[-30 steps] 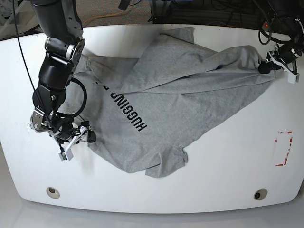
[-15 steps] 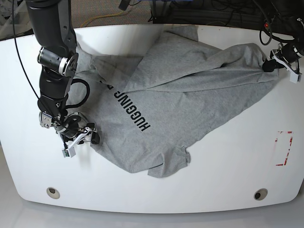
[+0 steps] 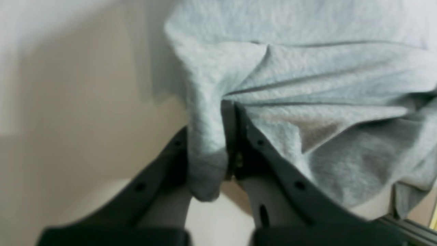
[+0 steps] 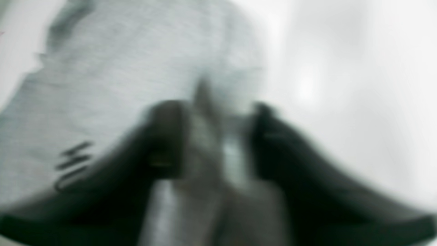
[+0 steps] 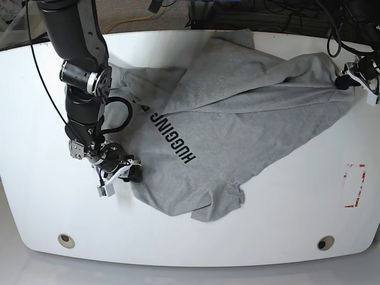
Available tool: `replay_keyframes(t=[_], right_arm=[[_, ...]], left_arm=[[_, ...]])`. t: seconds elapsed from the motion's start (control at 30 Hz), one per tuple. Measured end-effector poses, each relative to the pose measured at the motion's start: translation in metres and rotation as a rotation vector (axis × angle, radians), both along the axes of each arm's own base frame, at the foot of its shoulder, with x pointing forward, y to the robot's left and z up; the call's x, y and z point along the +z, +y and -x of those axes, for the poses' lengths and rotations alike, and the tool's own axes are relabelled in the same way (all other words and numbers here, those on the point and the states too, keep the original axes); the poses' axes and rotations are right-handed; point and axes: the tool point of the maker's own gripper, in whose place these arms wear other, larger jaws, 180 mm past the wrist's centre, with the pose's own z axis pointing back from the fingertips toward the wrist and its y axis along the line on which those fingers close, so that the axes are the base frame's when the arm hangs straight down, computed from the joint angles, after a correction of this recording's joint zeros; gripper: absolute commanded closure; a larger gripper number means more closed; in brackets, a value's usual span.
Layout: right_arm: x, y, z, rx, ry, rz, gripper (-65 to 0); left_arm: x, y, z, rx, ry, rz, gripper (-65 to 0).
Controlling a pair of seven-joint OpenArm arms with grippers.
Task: Fold the T-shirt properly
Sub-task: 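Grasp the shirt hem with the right gripper and pull it outward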
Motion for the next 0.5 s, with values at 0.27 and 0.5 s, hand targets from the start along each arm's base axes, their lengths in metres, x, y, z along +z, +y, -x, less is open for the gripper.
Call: replay_keyframes(t=[0.27,0.5], right_arm=[[-0.009,-0.025,0.014,0.006,0.058,0.04,0.0],[-0.022,-0.079,0.06,-0.088,0.07,0.099,0.0]], left_arm=[[0.015,0.038,-0.01,-0.024,0.057,-0.154,0.0],[0.025,0.043,-0.041,-0.064,0.049,-0.25,0.0]])
